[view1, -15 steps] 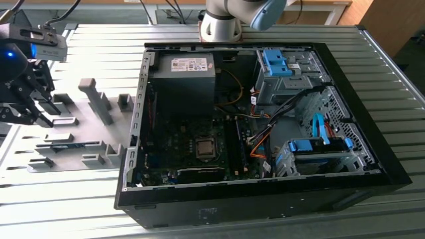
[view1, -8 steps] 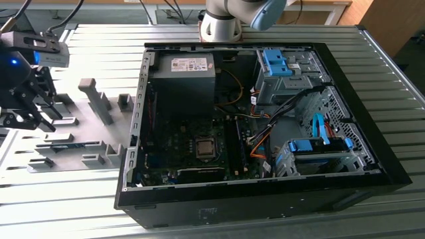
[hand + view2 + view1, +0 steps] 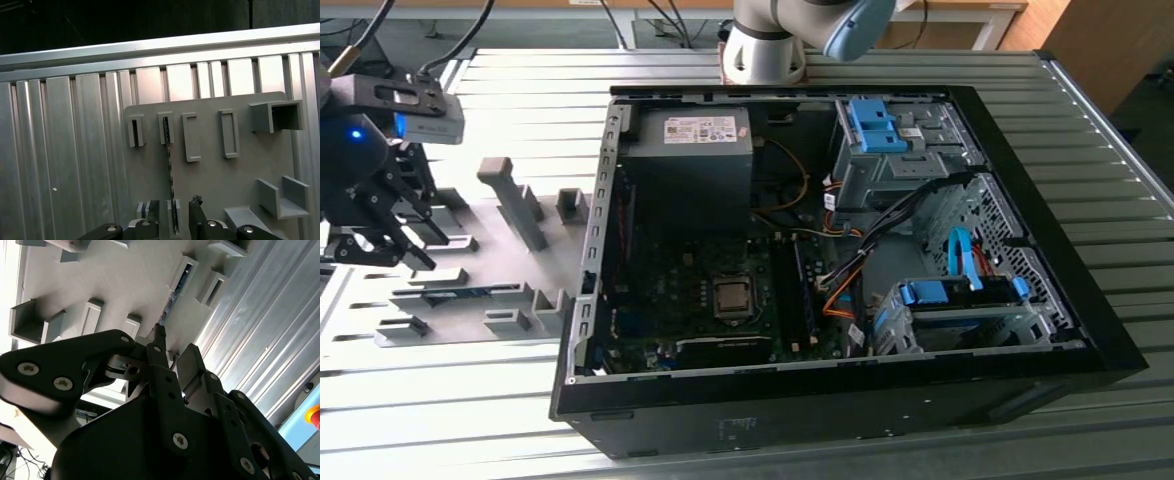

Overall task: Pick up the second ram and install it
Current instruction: 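Pick up the second ram and move it above second insertion slot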

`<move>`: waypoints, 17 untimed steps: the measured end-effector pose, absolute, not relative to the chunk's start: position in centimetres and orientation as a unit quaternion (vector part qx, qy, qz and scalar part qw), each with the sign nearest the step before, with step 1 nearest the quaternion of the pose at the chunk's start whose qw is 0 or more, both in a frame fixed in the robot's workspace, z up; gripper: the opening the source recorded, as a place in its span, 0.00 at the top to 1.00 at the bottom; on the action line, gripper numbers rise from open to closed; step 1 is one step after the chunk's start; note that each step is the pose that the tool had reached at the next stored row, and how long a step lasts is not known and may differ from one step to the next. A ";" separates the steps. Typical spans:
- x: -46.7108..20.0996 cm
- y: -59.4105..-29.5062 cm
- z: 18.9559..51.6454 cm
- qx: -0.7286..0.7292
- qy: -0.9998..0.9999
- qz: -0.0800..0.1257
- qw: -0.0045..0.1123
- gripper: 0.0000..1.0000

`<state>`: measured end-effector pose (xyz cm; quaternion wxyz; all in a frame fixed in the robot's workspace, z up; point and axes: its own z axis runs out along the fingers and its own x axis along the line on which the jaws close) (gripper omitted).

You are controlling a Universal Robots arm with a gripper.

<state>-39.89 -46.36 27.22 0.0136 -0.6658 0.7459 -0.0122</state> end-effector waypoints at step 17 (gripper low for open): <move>-40.3 -46.4 24.6 -0.685 0.729 -0.011 0.013 0.63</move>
